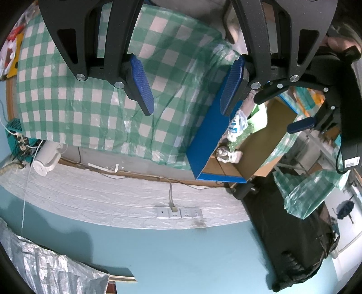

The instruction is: Organize soft objects

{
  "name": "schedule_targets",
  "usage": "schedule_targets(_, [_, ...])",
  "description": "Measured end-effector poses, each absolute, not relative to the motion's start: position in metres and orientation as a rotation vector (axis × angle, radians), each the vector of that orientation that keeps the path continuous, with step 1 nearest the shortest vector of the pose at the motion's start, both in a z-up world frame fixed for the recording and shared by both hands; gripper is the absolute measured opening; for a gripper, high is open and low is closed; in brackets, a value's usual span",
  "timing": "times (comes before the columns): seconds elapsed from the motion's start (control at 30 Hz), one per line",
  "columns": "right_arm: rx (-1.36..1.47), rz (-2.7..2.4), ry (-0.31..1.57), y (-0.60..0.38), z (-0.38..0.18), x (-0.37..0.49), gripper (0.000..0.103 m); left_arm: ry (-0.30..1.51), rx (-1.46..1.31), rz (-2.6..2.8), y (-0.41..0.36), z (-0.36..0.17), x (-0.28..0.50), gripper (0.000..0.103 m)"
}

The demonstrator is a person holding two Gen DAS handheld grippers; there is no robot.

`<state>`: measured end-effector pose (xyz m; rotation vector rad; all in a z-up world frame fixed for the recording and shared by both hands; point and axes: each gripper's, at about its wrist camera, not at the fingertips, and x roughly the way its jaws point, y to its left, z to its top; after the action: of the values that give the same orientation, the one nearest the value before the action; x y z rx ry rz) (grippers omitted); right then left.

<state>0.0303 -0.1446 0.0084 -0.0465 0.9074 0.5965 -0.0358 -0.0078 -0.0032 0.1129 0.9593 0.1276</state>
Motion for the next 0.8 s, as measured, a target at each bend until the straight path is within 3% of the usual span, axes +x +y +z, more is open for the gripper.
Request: schedule_targets(0.8, [-0.037, 0.588, 0.923, -0.1537, 0.0037, 0.0292, 0.06, 0.98, 0.131, 0.133, -0.0117, -0.0101, -0.0347, 0.09])
